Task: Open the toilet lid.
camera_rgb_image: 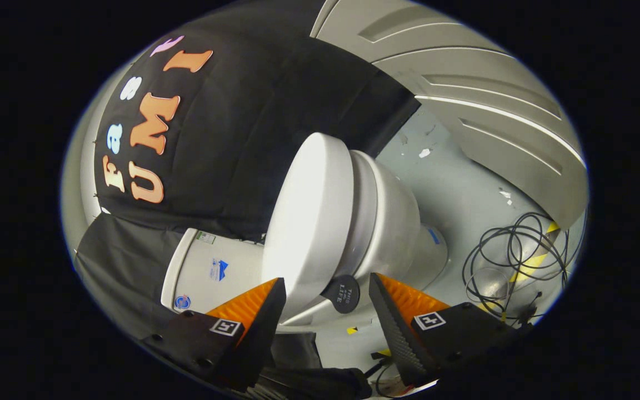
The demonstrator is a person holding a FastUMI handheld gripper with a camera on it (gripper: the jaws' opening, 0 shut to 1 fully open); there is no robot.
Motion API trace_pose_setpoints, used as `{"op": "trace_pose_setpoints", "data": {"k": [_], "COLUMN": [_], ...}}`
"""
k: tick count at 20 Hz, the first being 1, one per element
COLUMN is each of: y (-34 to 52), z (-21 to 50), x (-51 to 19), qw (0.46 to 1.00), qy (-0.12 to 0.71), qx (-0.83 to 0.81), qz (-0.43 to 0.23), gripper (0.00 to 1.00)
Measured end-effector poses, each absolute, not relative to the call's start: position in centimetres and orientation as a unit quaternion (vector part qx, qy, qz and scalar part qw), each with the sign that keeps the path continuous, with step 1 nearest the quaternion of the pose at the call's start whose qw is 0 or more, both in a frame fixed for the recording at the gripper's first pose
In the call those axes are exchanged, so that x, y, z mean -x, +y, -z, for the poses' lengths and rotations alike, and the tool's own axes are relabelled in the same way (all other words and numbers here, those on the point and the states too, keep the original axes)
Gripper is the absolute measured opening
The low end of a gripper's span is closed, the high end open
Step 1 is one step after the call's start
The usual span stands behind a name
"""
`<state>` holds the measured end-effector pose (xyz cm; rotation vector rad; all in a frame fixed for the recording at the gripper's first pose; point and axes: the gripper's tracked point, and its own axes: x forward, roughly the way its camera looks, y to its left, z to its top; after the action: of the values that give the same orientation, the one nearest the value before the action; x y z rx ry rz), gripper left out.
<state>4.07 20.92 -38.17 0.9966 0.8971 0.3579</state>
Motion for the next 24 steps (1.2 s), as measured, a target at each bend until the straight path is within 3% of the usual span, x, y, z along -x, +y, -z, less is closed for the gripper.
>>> {"op": "trace_pose_setpoints", "data": {"k": [14, 15, 19, 24], "y": [20.4, 20.7, 21.5, 23.5], "z": [38.3, 38.7, 40.7, 41.3], "x": [-5.0, -4.9, -4.6, -4.1], "qw": [0.748, 0.746, 0.734, 0.731], "qy": [0.400, 0.405, 0.435, 0.449], "qx": [-0.507, -0.504, -0.499, -0.484], "qz": [-0.155, -0.156, -0.150, -0.170], "gripper": [0.96, 0.92, 0.92, 0.72]}}
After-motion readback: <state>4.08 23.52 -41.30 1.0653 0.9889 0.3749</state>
